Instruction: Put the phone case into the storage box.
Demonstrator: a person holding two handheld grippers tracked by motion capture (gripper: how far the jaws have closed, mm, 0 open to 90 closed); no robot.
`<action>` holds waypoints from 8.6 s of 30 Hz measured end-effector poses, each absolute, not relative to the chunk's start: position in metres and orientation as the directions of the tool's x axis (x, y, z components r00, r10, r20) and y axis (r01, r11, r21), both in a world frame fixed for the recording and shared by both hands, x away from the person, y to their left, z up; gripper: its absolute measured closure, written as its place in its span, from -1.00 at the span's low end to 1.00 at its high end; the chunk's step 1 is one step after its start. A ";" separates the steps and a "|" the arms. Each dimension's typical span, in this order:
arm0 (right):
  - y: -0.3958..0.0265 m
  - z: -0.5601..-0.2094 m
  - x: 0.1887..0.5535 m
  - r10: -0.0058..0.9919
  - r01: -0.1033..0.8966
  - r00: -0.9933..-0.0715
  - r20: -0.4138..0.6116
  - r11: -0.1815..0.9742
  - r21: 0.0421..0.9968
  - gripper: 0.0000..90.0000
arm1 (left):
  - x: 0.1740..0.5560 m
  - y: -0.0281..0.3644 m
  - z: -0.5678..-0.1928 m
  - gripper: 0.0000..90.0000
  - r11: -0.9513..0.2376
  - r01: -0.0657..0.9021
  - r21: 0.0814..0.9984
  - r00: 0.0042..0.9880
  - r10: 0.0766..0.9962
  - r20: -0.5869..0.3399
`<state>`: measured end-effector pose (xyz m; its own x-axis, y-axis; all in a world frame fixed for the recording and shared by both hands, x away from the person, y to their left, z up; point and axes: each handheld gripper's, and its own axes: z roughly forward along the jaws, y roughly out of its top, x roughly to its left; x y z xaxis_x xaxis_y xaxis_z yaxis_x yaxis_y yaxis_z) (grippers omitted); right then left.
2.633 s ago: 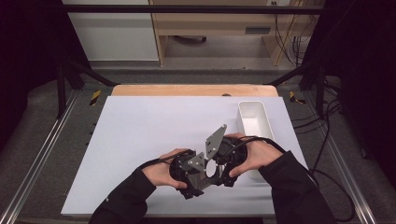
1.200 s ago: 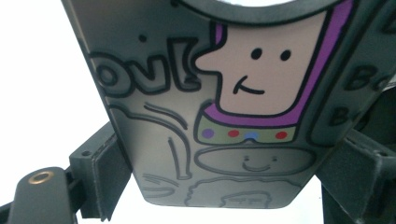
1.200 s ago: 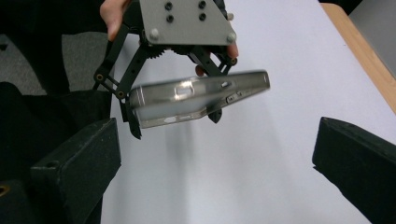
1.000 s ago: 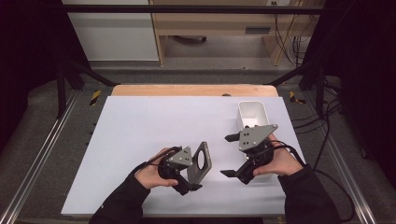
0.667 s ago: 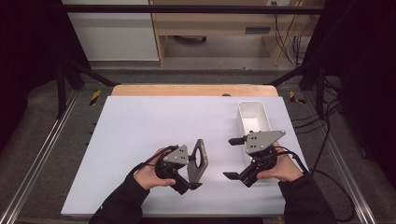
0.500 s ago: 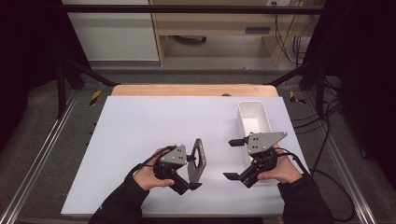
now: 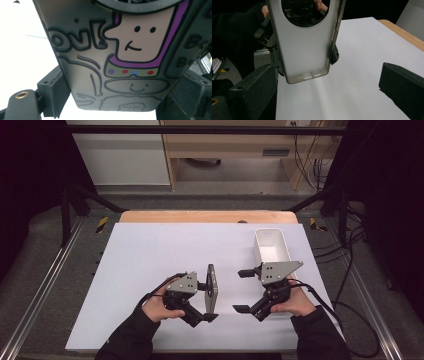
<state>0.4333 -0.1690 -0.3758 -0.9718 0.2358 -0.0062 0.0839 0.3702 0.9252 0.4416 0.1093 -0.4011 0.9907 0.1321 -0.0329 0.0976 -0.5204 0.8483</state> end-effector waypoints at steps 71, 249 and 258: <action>-0.119 -0.388 0.444 0.030 0.068 -0.998 0.061 0.372 0.926 -0.74 | 0.442 0.097 -0.433 -0.75 -0.524 0.079 0.848 0.997 0.023 -0.078; -0.226 -0.383 0.601 0.984 0.448 -0.180 0.014 0.070 0.891 -0.74 | 0.458 0.276 -0.456 -1.00 -0.259 0.296 0.919 0.706 0.707 -0.028; -0.224 -0.397 0.608 0.986 0.467 -0.166 0.013 0.067 0.882 -0.74 | 0.459 0.275 -0.458 -1.00 -0.266 0.300 0.916 0.708 0.705 -0.027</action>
